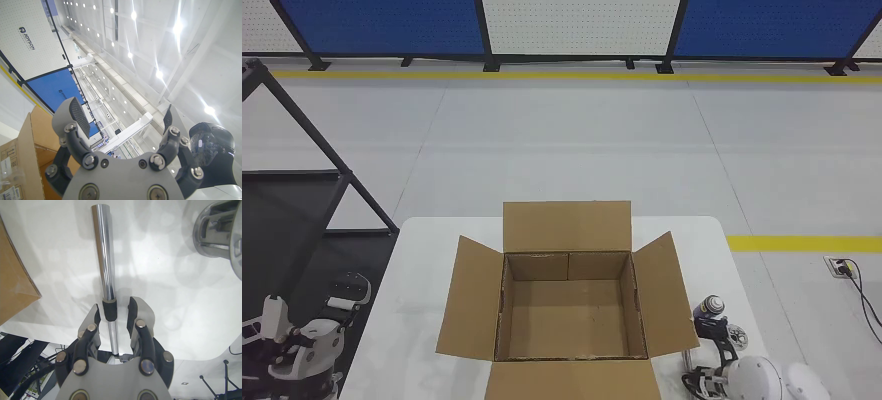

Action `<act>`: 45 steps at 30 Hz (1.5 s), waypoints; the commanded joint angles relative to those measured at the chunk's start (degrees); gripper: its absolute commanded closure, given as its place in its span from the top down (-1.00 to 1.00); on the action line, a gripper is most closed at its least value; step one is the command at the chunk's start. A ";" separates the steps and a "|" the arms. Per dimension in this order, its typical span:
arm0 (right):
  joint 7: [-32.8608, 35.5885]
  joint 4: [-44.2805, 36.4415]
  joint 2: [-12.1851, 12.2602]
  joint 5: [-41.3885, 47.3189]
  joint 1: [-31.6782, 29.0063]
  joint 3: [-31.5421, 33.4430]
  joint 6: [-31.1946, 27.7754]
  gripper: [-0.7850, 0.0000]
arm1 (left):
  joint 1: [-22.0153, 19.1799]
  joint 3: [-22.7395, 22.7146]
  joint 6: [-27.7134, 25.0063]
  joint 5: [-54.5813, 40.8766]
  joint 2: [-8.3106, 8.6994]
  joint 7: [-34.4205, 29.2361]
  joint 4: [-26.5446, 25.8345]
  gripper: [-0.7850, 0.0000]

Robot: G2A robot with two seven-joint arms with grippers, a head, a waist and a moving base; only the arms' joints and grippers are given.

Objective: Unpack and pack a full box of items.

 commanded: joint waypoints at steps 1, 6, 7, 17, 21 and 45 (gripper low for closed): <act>-0.31 -1.16 0.10 1.16 -0.76 1.01 -0.58 0.12 | 0.00 0.00 0.00 0.00 0.00 0.00 0.00 1.00; -0.71 -5.50 0.55 2.73 -4.12 4.43 -1.66 0.03 | 0.00 0.00 0.00 0.00 0.00 0.00 0.00 1.00; -0.74 -6.19 0.62 2.91 -4.72 4.95 -1.80 0.03 | 0.00 0.00 0.00 0.00 0.00 0.00 0.00 1.00; -2.44 -11.66 1.12 6.40 -8.69 9.68 -3.87 0.01 | 0.00 0.00 0.00 0.00 0.00 0.00 0.00 1.00; -4.08 -17.00 1.51 10.52 -13.22 16.57 -6.73 0.65 | 0.00 0.00 0.00 0.00 0.00 0.00 0.00 1.00; -17.44 -31.93 0.87 37.43 -27.43 40.72 -21.72 1.00 | 0.00 0.00 0.00 0.00 0.00 0.00 0.00 1.00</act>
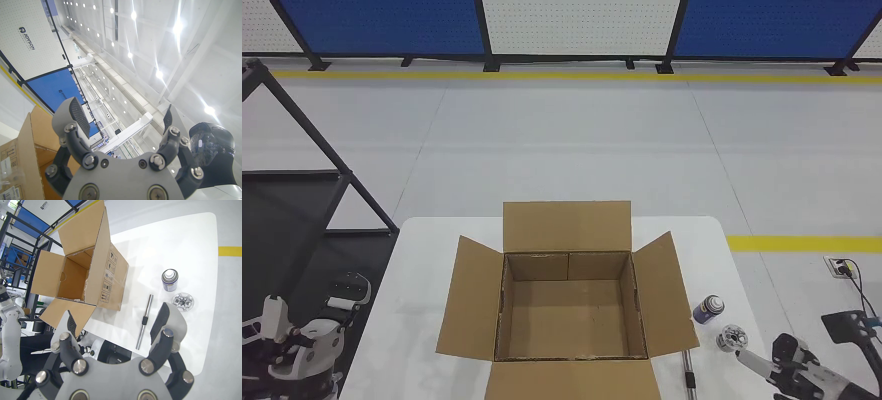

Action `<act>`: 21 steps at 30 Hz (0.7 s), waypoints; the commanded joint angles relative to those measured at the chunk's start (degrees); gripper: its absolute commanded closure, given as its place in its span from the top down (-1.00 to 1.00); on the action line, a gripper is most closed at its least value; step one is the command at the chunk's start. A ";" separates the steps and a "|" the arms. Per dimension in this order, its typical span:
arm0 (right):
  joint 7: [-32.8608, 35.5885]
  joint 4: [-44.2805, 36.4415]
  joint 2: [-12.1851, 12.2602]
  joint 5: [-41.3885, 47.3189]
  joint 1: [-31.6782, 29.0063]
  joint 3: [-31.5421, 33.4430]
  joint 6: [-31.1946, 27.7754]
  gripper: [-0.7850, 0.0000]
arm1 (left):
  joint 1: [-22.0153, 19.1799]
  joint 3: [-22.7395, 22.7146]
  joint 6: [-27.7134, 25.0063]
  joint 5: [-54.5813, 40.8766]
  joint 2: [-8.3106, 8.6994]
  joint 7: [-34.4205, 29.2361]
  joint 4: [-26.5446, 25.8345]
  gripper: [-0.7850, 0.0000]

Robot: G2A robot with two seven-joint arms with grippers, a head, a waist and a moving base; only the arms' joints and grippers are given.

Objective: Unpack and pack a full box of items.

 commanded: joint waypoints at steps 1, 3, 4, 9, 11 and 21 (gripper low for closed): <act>-0.01 0.00 0.00 0.00 0.00 0.00 0.00 1.00 | 0.00 0.00 0.00 0.00 0.00 0.00 0.00 1.00; -0.01 0.00 0.00 0.00 0.00 0.00 0.00 1.00 | 0.00 0.00 0.00 0.00 0.00 0.00 0.00 1.00; -0.01 0.00 0.00 0.00 0.00 0.00 0.00 1.00 | 0.00 0.00 0.00 0.00 0.00 0.00 0.00 1.00; -4.77 -0.98 -0.28 5.32 -0.22 -0.81 -5.86 1.00 | -0.49 0.31 1.06 -0.20 0.04 -0.58 -1.58 1.00; -7.83 -1.01 -0.41 6.63 -0.50 -0.01 -10.37 1.00 | -1.14 0.40 1.21 -0.41 0.11 -1.50 -2.68 1.00; -13.37 -1.01 -0.39 19.63 -0.08 -1.05 -33.46 1.00 | -0.81 0.22 0.72 -7.91 0.57 -12.91 -5.80 1.00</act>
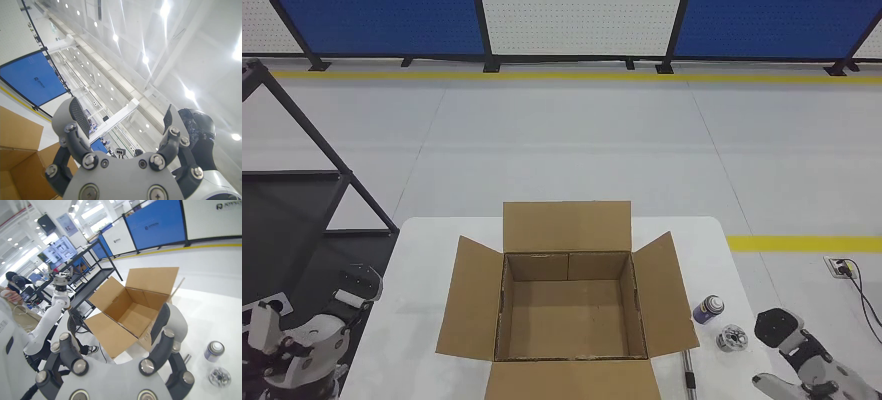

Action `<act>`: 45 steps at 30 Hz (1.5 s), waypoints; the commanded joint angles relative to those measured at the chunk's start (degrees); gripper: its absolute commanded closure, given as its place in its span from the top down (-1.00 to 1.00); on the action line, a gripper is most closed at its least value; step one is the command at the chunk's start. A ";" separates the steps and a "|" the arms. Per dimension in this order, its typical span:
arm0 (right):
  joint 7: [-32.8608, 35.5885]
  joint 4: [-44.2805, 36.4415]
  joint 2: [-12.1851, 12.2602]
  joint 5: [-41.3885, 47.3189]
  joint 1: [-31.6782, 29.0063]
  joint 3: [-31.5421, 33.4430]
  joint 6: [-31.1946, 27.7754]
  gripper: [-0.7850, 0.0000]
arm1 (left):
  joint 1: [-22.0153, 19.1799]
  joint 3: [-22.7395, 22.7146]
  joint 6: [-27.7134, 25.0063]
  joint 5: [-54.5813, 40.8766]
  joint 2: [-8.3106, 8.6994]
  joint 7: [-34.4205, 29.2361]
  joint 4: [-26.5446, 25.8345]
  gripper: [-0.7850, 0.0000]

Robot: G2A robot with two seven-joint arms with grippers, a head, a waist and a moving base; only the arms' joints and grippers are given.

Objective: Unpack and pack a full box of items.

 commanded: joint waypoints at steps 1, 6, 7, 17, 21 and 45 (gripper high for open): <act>0.18 0.00 0.12 1.76 0.08 -0.51 -3.13 1.00 | 1.04 -0.48 -0.20 -2.39 0.11 -3.62 0.22 1.00; 0.27 0.00 0.33 1.88 0.01 -0.72 -5.22 1.00 | 2.40 -1.79 0.15 -6.24 0.33 -8.96 0.60 1.00; 0.58 0.00 0.38 1.40 -0.08 -0.66 -4.92 1.00 | 2.40 -1.79 0.15 -6.24 0.33 -8.96 0.60 1.00; 1.02 0.02 0.44 0.16 -0.14 -0.34 -4.06 1.00 | 2.36 -1.78 0.30 -6.19 0.33 -8.70 0.60 1.00; 4.36 0.74 0.85 -4.91 -0.45 0.66 -3.36 1.00 | 1.74 -1.73 0.97 -5.30 0.25 -6.06 0.65 1.00; 19.97 1.15 2.31 -24.71 -9.20 8.46 -5.21 1.00 | 1.30 -2.20 0.47 -5.31 0.11 -3.78 0.99 1.00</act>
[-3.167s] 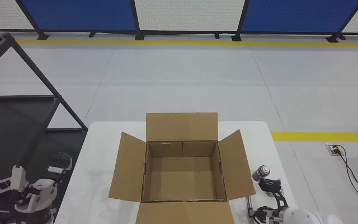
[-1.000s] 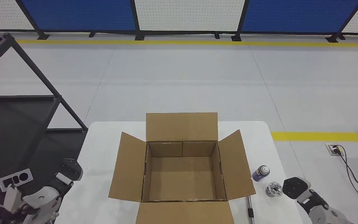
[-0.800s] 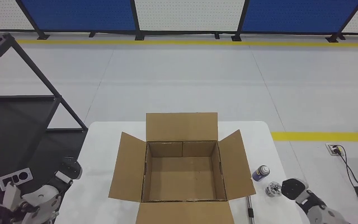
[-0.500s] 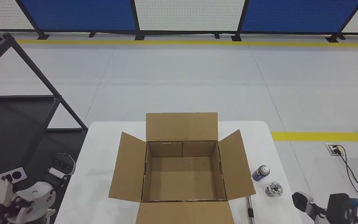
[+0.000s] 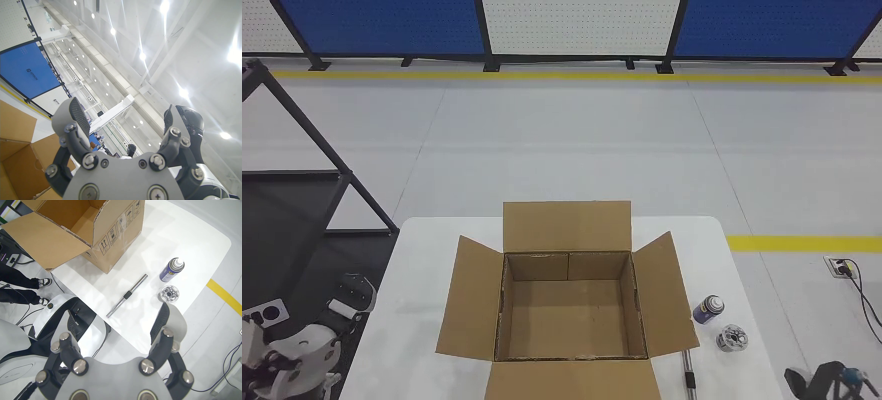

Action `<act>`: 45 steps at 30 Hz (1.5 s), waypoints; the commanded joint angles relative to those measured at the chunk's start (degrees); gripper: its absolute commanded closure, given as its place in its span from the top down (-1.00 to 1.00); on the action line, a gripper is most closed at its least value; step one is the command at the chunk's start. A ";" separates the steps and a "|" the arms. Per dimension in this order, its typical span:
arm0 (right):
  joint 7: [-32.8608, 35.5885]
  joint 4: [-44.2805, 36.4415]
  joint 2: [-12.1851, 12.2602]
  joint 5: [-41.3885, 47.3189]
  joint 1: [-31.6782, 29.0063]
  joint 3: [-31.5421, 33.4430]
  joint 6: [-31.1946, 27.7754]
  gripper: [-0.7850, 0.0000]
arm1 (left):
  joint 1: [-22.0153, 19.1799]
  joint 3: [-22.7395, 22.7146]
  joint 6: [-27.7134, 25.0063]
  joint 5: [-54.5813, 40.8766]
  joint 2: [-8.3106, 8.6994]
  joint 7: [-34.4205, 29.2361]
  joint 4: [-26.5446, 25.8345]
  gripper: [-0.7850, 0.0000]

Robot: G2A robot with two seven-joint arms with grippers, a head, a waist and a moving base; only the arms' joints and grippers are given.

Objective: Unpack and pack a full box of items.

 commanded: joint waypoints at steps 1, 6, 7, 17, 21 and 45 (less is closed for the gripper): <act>0.00 0.00 0.00 -0.02 0.00 0.00 0.00 1.00 | 0.00 0.00 0.00 0.00 0.00 0.00 0.00 1.00; 1.22 -1.15 0.29 -7.88 0.60 -2.87 6.69 1.00 | 0.00 0.00 0.00 0.00 0.00 0.00 0.00 1.00; 1.95 -1.15 0.48 -11.07 1.52 -4.67 9.18 1.00 | 0.00 0.00 0.00 0.00 0.00 0.00 0.00 1.00; 9.95 -1.15 1.76 -33.80 11.72 -26.44 25.20 1.00 | 0.00 0.00 0.00 0.00 0.00 0.00 0.00 1.00; 14.17 -0.43 1.76 -38.17 14.34 -33.29 30.32 1.00 | 0.00 0.00 0.00 0.00 0.00 0.00 0.00 1.00; 17.93 7.01 1.20 -43.32 22.29 -44.05 41.00 1.00 | 0.00 0.00 0.00 0.00 0.00 0.00 0.00 1.00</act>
